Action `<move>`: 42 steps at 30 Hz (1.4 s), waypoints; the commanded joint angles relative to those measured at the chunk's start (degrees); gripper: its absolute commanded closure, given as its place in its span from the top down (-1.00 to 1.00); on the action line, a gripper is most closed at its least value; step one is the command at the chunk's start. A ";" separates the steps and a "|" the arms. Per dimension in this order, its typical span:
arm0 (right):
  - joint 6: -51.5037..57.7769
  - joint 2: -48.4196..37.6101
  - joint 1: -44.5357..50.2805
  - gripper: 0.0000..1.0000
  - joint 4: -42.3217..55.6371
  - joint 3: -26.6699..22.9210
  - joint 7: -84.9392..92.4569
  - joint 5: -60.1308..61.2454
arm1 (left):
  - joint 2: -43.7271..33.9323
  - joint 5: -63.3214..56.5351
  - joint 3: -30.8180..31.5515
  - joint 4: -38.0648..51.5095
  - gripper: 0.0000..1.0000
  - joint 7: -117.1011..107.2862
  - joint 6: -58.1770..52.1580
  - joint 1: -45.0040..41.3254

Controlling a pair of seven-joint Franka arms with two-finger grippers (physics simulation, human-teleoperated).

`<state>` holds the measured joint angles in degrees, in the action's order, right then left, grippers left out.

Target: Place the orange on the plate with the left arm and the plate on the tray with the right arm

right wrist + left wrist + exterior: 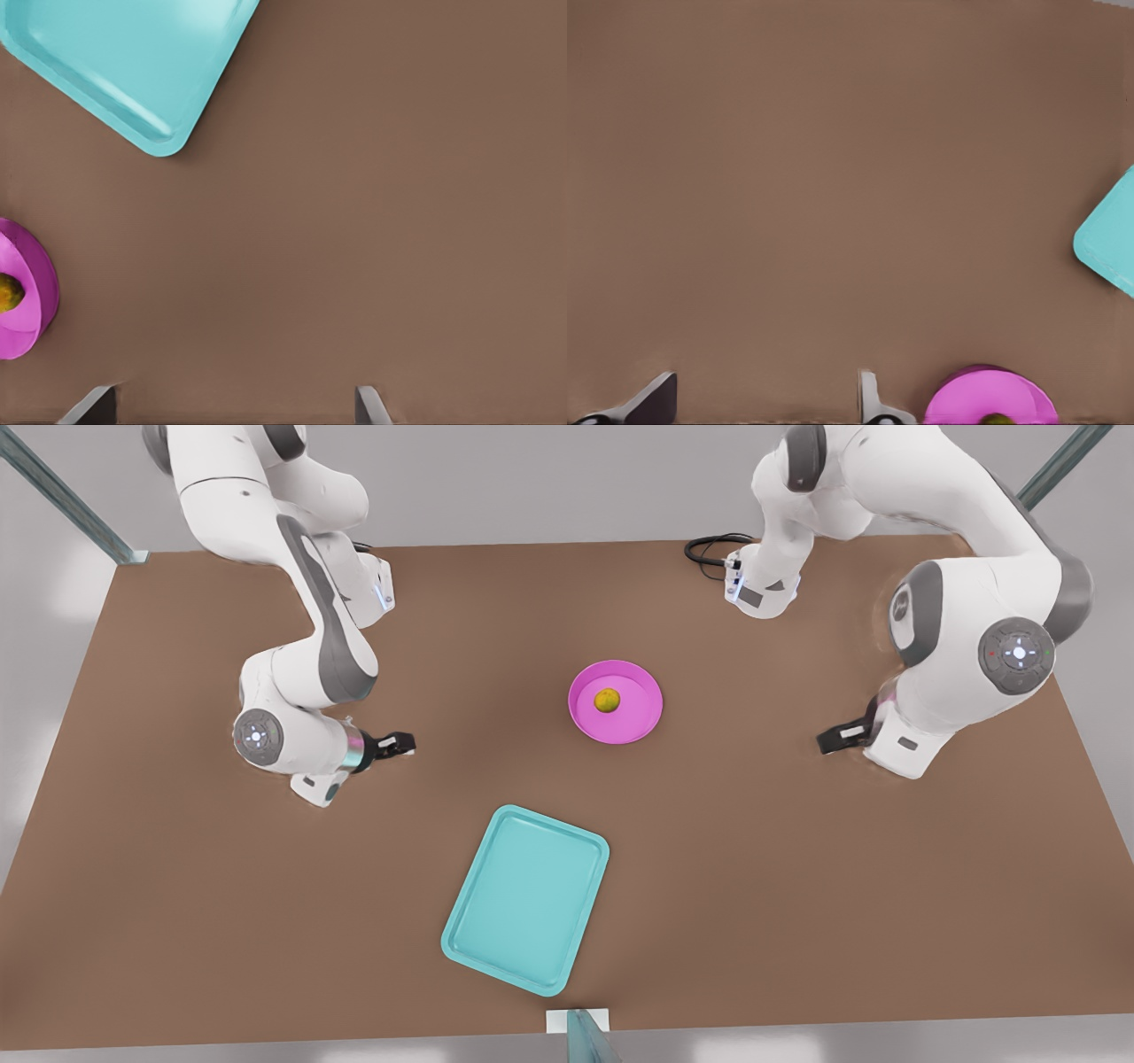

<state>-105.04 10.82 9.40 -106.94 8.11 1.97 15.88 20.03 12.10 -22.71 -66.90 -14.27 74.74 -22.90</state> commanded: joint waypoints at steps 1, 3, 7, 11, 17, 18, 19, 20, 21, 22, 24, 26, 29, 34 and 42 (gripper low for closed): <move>-12.47 -4.32 0.17 1.00 -5.30 2.26 -16.91 5.48 | -5.78 -13.08 31.71 -2.51 1.00 5.40 -1.30 26.49; -15.71 -8.71 0.61 1.00 -12.23 4.54 -17.52 5.57 | -17.23 -13.86 30.18 -19.24 1.00 6.54 12.73 26.16; -29.52 -6.17 9.05 1.00 -18.22 5.42 -16.82 11.81 | -13.35 -13.33 28.86 -13.87 1.00 6.63 8.67 25.80; -30.84 1.22 15.29 1.00 -17.07 6.30 -16.47 13.83 | -12.92 -12.19 27.98 -13.78 1.00 6.71 8.67 26.15; -37.96 8.34 22.94 1.00 -15.67 6.39 -16.47 18.49 | -12.83 -11.66 27.89 -13.70 1.00 6.71 8.67 26.15; -38.05 8.60 23.03 1.00 -15.67 6.39 -16.47 18.49 | -12.74 -11.66 27.89 -13.70 1.00 6.63 8.75 26.15; -38.84 9.39 23.99 1.00 -15.67 6.30 -16.47 18.49 | -12.65 -11.66 27.89 -13.70 1.00 6.71 8.75 26.15; -39.80 9.66 24.96 1.00 -15.58 6.30 -16.47 18.49 | -12.65 -11.66 27.89 -13.70 1.00 6.71 8.67 26.15; -40.86 10.53 25.93 1.00 -15.41 6.30 -16.47 18.49 | -12.65 -11.66 27.89 -13.70 1.00 6.71 8.75 26.15; -40.95 11.41 26.19 1.00 -14.61 6.30 -16.47 18.58 | -12.56 -11.57 27.89 -13.70 1.00 6.71 8.84 26.15; -40.86 13.17 27.33 1.00 -12.77 6.30 -16.47 18.84 | -12.56 -11.66 27.89 -13.70 1.00 6.63 8.75 26.15; -40.94 16.86 28.39 1.00 -9.43 6.30 -16.47 19.10 | -12.56 -11.66 27.89 -13.70 1.00 6.63 8.75 26.15; -40.95 19.85 29.44 1.00 -6.62 6.30 -16.47 20.69 | -12.56 -11.66 27.98 -13.70 1.00 6.45 8.67 26.07; -41.12 22.22 30.67 1.00 -5.12 6.30 -16.38 20.86 | -12.83 -11.84 27.98 -13.70 1.00 6.19 8.58 26.07; -42.26 26.00 32.43 1.00 -3.45 6.39 -16.38 20.77 | -13.00 -11.75 28.07 -13.70 1.00 6.27 6.91 25.98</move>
<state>-146.62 36.75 41.75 -110.47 14.49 -13.26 36.56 7.09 0.37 5.26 -80.62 -8.51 82.66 3.07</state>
